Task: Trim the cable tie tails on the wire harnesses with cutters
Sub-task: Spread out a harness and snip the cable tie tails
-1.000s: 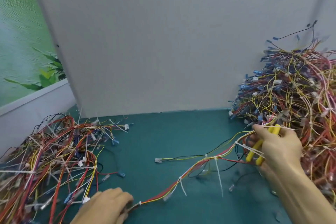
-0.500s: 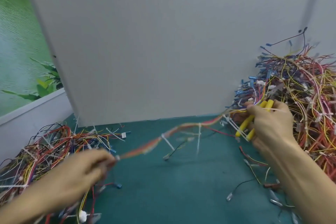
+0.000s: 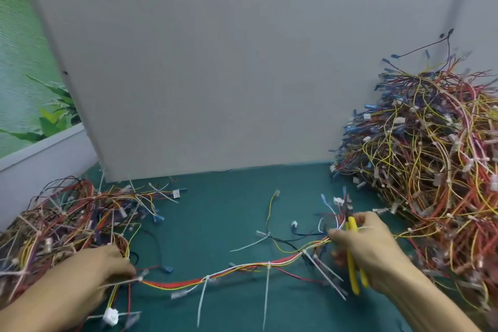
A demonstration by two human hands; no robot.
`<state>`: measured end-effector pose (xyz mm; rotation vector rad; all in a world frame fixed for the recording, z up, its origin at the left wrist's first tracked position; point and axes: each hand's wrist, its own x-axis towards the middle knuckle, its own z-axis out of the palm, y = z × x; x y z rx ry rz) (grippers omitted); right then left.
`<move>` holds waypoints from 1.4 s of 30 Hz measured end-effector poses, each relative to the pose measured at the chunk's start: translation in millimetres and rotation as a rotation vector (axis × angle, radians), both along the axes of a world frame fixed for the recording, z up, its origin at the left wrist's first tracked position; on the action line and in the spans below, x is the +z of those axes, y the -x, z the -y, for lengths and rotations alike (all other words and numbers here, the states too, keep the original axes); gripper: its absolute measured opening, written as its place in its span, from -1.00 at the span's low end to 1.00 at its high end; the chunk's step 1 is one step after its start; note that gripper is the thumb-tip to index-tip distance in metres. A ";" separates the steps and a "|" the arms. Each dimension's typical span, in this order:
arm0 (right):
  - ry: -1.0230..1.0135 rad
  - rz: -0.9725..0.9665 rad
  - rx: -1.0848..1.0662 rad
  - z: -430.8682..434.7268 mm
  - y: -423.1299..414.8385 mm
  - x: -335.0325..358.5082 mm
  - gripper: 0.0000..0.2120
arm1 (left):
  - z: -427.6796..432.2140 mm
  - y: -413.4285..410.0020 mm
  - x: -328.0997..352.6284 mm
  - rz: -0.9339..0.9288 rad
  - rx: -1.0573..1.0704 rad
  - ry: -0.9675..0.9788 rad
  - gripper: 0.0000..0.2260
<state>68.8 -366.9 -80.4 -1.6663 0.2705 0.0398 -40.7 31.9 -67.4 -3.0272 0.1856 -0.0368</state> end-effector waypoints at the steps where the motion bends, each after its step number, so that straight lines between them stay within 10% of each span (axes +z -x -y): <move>1: 0.008 -0.003 -0.001 2.6 2.1 -1.5 -0.68 | 4.0 0.8 -4.3 -0.058 0.013 -0.015 -0.67; 12: -0.111 -0.052 0.063 13.6 13.1 3.2 -0.71 | 48.5 6.6 -1.9 -0.114 0.161 -0.169 -0.29; 20: -0.081 -0.020 0.049 -5.2 -2.2 0.7 -0.80 | 84.9 17.7 -24.7 -0.141 0.229 0.068 -0.61; 23: -0.103 -0.045 0.056 -11.0 -5.3 -0.9 -0.87 | 90.4 15.9 -21.9 -0.010 0.222 0.004 -0.84; 27: -0.247 0.053 0.044 -6.1 -6.0 13.2 -0.87 | 82.7 8.2 20.0 0.320 0.224 -0.026 -0.62; 32: -0.357 0.162 -0.003 2.6 -12.6 30.6 -0.88 | 99.2 -35.3 57.1 0.759 -0.199 0.187 -0.69; 38: -0.019 -0.028 0.120 4.1 -14.9 -8.3 -0.88 | 121.8 -71.9 -18.7 0.153 -0.095 0.645 -0.59; 42: 0.051 -0.027 0.132 1.9 -16.6 -17.6 -0.88 | 120.3 -71.0 -49.8 0.164 -0.021 0.694 -0.51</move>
